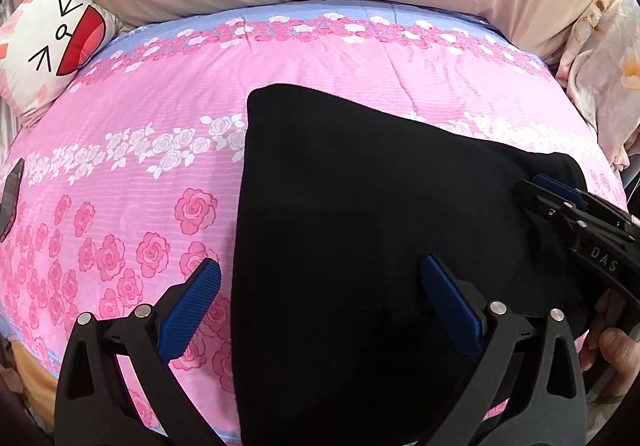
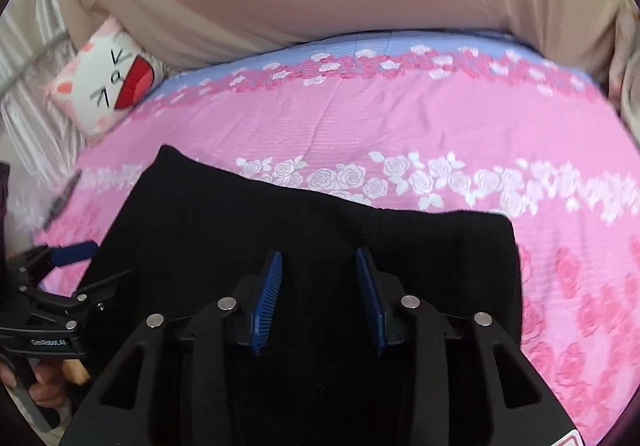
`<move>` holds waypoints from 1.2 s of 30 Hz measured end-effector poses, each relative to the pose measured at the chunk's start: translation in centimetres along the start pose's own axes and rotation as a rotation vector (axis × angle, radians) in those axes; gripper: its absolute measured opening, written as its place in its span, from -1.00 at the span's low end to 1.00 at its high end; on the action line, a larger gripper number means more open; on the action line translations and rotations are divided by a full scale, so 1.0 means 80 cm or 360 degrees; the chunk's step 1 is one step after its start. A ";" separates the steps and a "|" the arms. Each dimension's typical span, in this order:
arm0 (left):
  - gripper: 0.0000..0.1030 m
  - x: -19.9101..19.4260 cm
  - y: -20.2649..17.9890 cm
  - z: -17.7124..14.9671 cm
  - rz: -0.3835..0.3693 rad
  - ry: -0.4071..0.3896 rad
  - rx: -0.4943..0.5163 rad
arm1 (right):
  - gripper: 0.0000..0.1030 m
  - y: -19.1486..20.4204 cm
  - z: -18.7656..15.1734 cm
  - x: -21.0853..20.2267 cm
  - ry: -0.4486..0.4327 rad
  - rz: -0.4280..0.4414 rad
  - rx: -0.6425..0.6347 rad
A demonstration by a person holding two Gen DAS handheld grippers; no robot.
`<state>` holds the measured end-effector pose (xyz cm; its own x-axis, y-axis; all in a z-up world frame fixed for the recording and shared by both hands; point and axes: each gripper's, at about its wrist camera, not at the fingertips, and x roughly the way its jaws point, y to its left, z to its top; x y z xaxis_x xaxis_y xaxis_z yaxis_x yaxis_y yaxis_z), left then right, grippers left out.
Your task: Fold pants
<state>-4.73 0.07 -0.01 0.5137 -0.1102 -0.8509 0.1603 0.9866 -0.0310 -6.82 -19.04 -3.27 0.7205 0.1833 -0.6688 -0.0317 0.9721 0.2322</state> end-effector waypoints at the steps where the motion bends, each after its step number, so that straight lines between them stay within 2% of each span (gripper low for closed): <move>1: 0.90 0.001 0.001 0.000 -0.0001 0.0000 -0.0003 | -0.33 -0.001 0.000 -0.002 -0.0001 0.0014 0.0013; 6: 0.90 0.002 -0.003 -0.001 0.0029 -0.0009 0.0009 | -0.23 0.016 0.003 -0.023 -0.0060 0.0025 0.0010; 9: 0.90 0.002 -0.003 -0.001 0.0030 -0.0014 0.0010 | -0.28 0.010 0.006 -0.014 -0.0040 -0.0094 -0.0015; 10: 0.90 0.002 -0.003 -0.001 0.0026 -0.0013 0.0008 | -0.31 0.002 0.005 -0.006 -0.0010 -0.0096 0.0008; 12: 0.90 0.002 -0.003 -0.001 0.0027 -0.0010 0.0006 | -0.30 -0.010 0.004 -0.001 -0.0005 -0.0037 0.0067; 15: 0.90 0.001 -0.002 -0.003 0.0035 -0.0006 0.0008 | -0.23 -0.005 0.004 -0.025 -0.0076 0.0012 0.0090; 17: 0.90 0.001 -0.001 -0.004 0.0029 -0.0003 0.0005 | -0.22 -0.006 0.000 -0.036 -0.0099 -0.0037 0.0079; 20: 0.90 -0.001 0.005 -0.007 -0.0002 0.0007 -0.0018 | -0.27 -0.028 -0.015 -0.029 -0.0035 -0.0144 0.0107; 23: 0.90 -0.005 0.010 -0.014 -0.0014 0.0009 -0.0032 | -0.23 -0.046 -0.029 -0.049 -0.0090 -0.0013 0.0233; 26: 0.90 -0.005 0.010 -0.016 -0.0001 0.0014 -0.0036 | -0.22 -0.039 -0.032 -0.072 -0.0149 -0.0059 0.0193; 30: 0.90 -0.001 0.007 -0.015 0.0012 0.0020 -0.0052 | -0.22 -0.037 -0.021 -0.057 -0.0117 -0.0068 0.0133; 32: 0.90 -0.002 0.007 -0.016 0.0010 0.0020 -0.0061 | -0.22 -0.046 -0.016 -0.029 -0.0024 -0.0121 0.0132; 34: 0.90 -0.004 0.008 -0.016 0.0013 0.0018 -0.0058 | -0.19 -0.048 -0.016 -0.023 -0.0033 -0.0119 0.0134; 36: 0.90 -0.006 0.008 -0.018 0.0014 0.0014 -0.0051 | -0.08 -0.041 -0.013 -0.022 -0.0021 -0.0148 0.0110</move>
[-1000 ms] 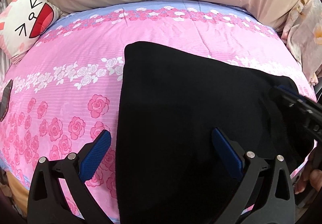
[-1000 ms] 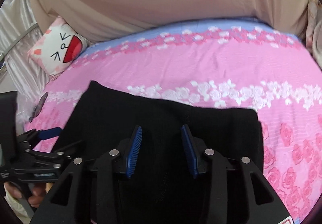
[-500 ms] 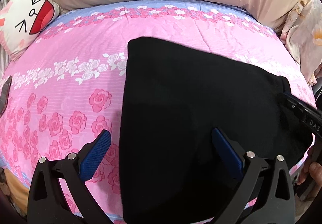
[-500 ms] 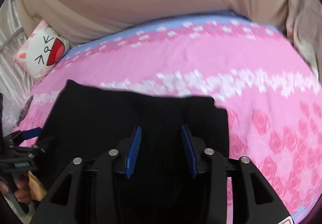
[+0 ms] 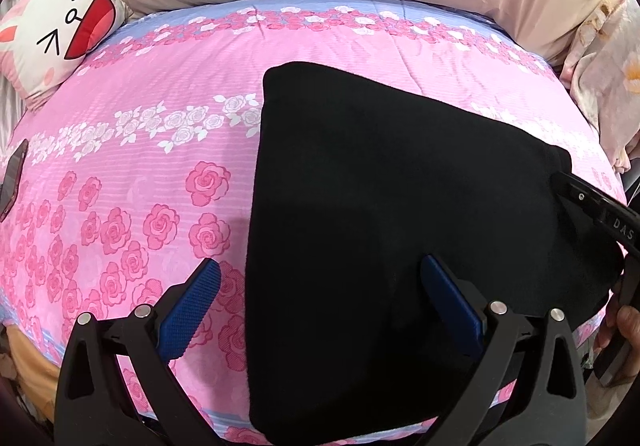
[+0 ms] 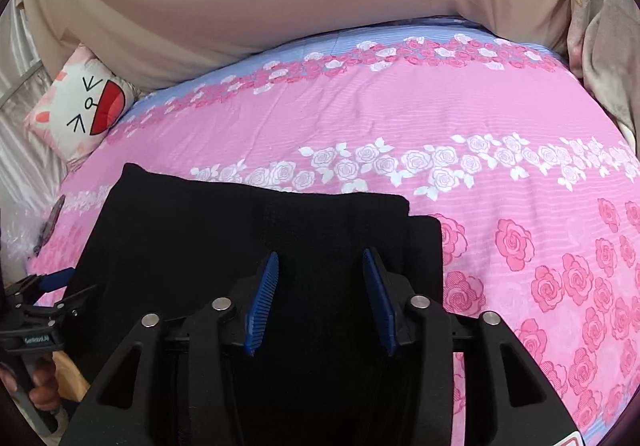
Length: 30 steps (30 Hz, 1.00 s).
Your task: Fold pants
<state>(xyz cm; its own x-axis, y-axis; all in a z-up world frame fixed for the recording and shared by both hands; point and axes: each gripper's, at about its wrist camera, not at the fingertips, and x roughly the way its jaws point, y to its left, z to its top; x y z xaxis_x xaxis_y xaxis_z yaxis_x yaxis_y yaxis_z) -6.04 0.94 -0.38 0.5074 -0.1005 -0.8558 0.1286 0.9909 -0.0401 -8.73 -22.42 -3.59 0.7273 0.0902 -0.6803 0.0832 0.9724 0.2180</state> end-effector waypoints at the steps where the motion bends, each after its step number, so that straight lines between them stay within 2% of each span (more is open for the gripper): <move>1: 0.90 0.000 0.000 -0.001 -0.0001 0.0002 -0.0002 | -0.04 0.004 -0.001 0.001 0.0002 -0.0014 -0.0018; 3: 0.90 0.002 0.001 -0.001 -0.0006 0.0010 -0.0016 | 0.08 0.011 -0.003 0.002 0.0003 -0.0036 -0.0048; 6: 0.90 0.003 0.003 -0.002 -0.0011 0.0012 -0.0045 | 0.12 0.022 -0.005 0.004 0.0005 -0.0101 -0.0100; 15: 0.90 0.003 -0.002 -0.005 0.0022 -0.0012 -0.0027 | 0.13 0.025 -0.006 0.004 0.0003 -0.0125 -0.0110; 30: 0.91 0.009 0.000 -0.009 0.0012 -0.0031 -0.0055 | 0.16 0.024 -0.005 0.003 -0.0001 -0.0118 -0.0126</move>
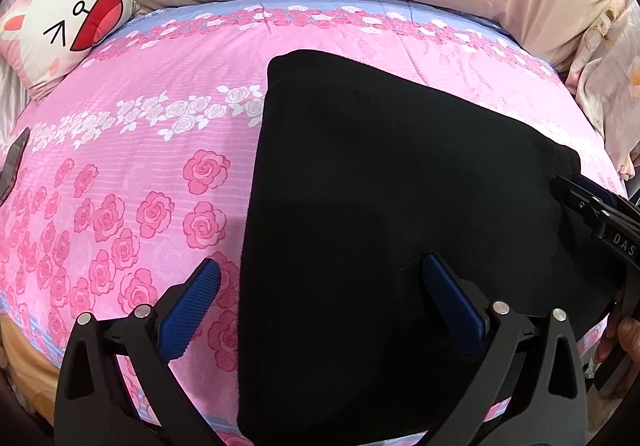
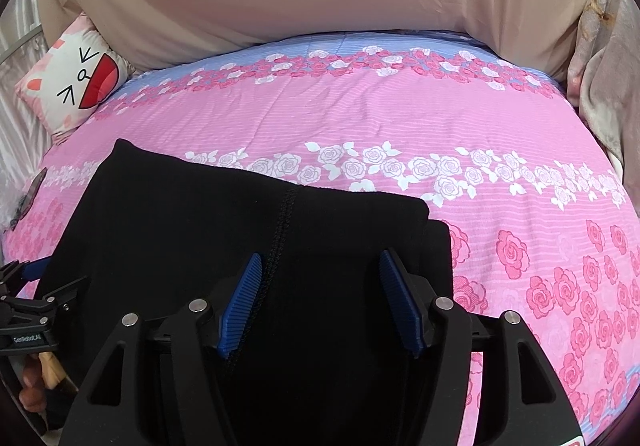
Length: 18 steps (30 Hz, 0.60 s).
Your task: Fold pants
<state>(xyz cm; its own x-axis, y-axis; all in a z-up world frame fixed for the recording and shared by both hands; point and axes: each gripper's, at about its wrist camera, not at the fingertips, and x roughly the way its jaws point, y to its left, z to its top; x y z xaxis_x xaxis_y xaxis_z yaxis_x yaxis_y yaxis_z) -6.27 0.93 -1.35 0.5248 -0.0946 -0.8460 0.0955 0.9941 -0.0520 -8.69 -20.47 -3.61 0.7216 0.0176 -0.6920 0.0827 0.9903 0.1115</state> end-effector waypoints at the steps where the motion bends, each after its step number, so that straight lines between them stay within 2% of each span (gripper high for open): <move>1: 0.91 -0.003 0.003 0.000 -0.0017 0.0004 -0.0006 | 0.17 -0.002 0.000 -0.005 -0.0008 0.0016 0.0010; 3: 0.90 -0.014 0.008 -0.001 -0.0032 0.0001 0.0006 | 0.22 -0.008 -0.005 -0.021 -0.0038 0.0027 0.0051; 5: 0.90 -0.032 0.015 -0.005 -0.0001 -0.0030 0.0036 | 0.40 -0.027 -0.019 -0.050 -0.0119 -0.0024 0.0126; 7: 0.90 -0.044 0.024 -0.012 0.0012 -0.0058 0.0054 | 0.45 -0.046 -0.032 -0.067 -0.0128 -0.0047 0.0193; 9: 0.90 -0.046 0.031 -0.017 -0.0019 -0.0043 0.0056 | 0.49 -0.063 -0.043 -0.074 -0.0092 0.0012 0.0278; 11: 0.90 -0.037 0.038 -0.022 -0.0101 0.0024 0.0045 | 0.57 -0.078 -0.057 -0.074 -0.0034 0.0136 0.0377; 13: 0.90 -0.026 0.043 -0.026 -0.0141 0.0090 -0.0001 | 0.58 -0.088 -0.069 -0.071 0.0017 0.0243 0.0454; 15: 0.91 -0.021 0.047 -0.026 -0.0166 0.0107 -0.0051 | 0.58 -0.087 -0.075 -0.069 0.0035 0.0244 0.0469; 18: 0.91 -0.021 0.042 -0.024 -0.0152 0.0108 -0.0031 | 0.66 -0.086 -0.076 -0.062 0.0077 0.0307 0.0492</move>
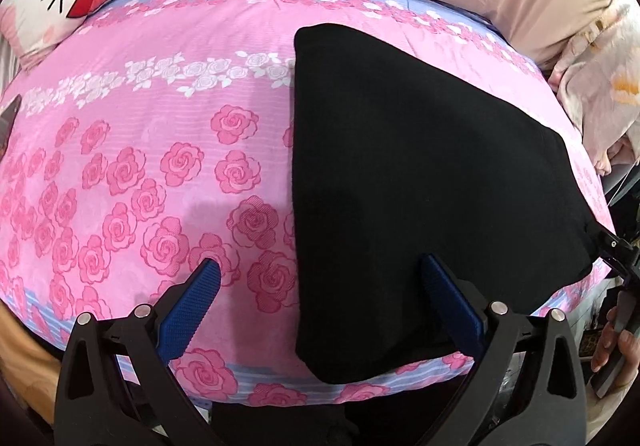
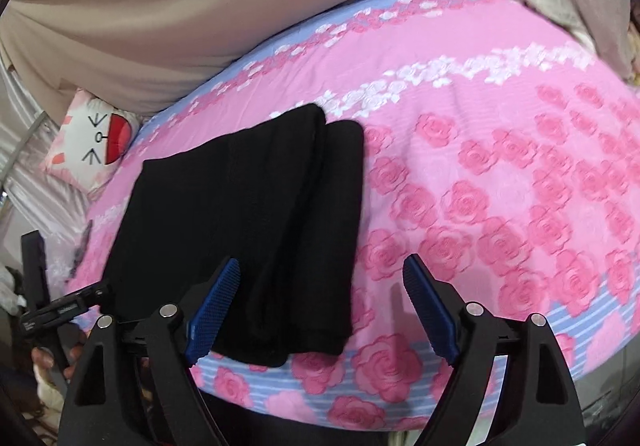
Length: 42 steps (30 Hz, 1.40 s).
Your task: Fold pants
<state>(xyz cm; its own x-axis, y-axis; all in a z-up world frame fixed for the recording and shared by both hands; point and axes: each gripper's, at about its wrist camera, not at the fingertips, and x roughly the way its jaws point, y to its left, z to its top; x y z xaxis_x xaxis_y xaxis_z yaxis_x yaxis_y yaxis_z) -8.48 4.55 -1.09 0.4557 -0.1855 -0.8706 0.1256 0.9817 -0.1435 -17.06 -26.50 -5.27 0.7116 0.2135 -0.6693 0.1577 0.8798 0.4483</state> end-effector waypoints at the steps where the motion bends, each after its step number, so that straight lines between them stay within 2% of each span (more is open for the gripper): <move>1: 0.91 0.000 -0.003 0.001 0.0010 -0.0003 0.0019 | 0.66 0.001 -0.003 0.003 0.0020 0.0013 0.0006; 4: 0.91 0.000 -0.006 0.000 0.0025 -0.0008 0.0040 | 0.67 0.004 -0.008 0.016 0.0096 0.0031 -0.0001; 11: 0.91 0.003 -0.005 -0.001 -0.0002 -0.0001 0.0026 | 0.90 0.021 -0.014 0.023 0.0108 -0.0009 -0.0056; 16: 0.91 0.006 -0.006 0.000 -0.0023 0.0005 0.0023 | 0.90 0.026 -0.014 0.027 0.0095 -0.0032 -0.0054; 18: 0.91 0.009 -0.007 0.002 -0.0058 0.0014 0.0013 | 0.90 0.025 -0.013 0.028 0.0086 -0.0030 -0.0038; 21: 0.90 0.020 -0.005 0.006 -0.0205 0.0065 -0.0039 | 0.90 0.026 -0.010 0.031 0.0081 -0.0019 -0.0024; 25: 0.90 0.026 0.004 0.017 -0.0359 0.0108 -0.0089 | 0.90 0.021 -0.010 0.032 0.0045 0.0099 0.0013; 28: 0.90 0.026 0.015 0.020 -0.0475 0.0159 -0.0078 | 0.90 0.002 -0.012 0.026 0.0004 0.0270 0.0055; 31: 0.90 0.026 0.023 0.021 -0.0571 0.0209 -0.0028 | 0.90 -0.004 -0.013 0.024 0.0042 0.0389 -0.0038; 34: 0.90 0.031 0.022 0.028 -0.0597 0.0228 -0.0027 | 0.90 0.001 -0.013 0.026 0.0065 0.0404 -0.0112; 38: 0.90 0.038 0.007 0.035 -0.0716 0.0269 -0.0013 | 0.90 0.010 -0.007 0.031 0.0090 0.0583 -0.0125; 40: 0.90 0.042 -0.004 0.038 -0.0674 0.0258 0.0035 | 0.90 0.011 -0.005 0.034 0.0114 0.0592 -0.0134; 42: 0.90 0.046 -0.010 0.041 -0.0709 0.0275 0.0054 | 0.90 0.013 -0.002 0.037 0.0130 0.0613 -0.0139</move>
<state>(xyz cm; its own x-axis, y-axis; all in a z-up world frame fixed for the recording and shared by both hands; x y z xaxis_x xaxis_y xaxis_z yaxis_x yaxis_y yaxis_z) -3.99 2.92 -2.64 0.1985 -0.5749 -0.7938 0.3051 0.8059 -0.5074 -14.93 -24.90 -6.91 0.6499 0.5647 -0.5086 -0.1714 0.7609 0.6258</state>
